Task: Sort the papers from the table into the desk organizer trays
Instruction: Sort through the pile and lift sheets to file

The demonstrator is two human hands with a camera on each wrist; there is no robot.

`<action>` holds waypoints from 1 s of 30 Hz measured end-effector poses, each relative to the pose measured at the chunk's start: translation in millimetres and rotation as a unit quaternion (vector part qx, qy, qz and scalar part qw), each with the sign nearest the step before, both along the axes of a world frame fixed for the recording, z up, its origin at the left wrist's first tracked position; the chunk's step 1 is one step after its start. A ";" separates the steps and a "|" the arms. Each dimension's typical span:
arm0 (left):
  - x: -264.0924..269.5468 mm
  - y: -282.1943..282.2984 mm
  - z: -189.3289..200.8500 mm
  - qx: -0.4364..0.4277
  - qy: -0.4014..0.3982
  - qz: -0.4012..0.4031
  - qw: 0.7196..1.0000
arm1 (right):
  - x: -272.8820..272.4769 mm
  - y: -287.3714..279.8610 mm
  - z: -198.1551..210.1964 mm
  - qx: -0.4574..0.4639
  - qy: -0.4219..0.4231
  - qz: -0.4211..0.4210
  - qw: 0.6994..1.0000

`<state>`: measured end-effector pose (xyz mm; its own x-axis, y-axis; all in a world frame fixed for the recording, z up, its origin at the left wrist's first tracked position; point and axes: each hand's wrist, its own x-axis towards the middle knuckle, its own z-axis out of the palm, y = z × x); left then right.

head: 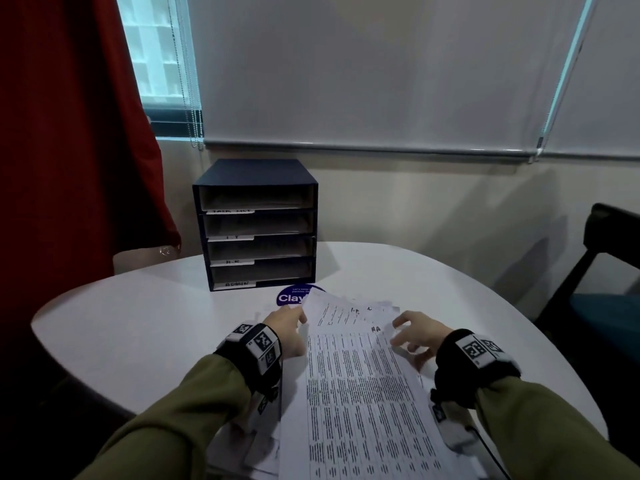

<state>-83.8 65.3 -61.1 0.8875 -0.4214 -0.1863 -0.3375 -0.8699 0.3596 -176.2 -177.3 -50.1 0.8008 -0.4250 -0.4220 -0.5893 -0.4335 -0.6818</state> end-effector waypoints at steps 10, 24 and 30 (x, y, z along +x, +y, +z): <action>13.7 -11.9 13.6 0.055 -0.054 -0.092 0.993 | 8.7 -2.4 -0.7 -0.072 -0.055 0.039 0.995; 51.7 -54.4 4.1 0.066 -0.166 -0.094 0.979 | 4.7 -15.6 -12.8 -0.119 -0.029 0.061 0.991; 57.6 -33.0 12.0 -0.098 -0.186 -0.031 0.977 | 3.6 -24.4 -7.8 -0.002 -0.011 0.071 0.997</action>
<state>-26.2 32.3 -49.1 0.8506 -0.4709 0.2338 -0.5257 -0.7707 0.3601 -172.6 -201.7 -57.9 0.8621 -0.3084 -0.4020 -0.5067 -0.5143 -0.6920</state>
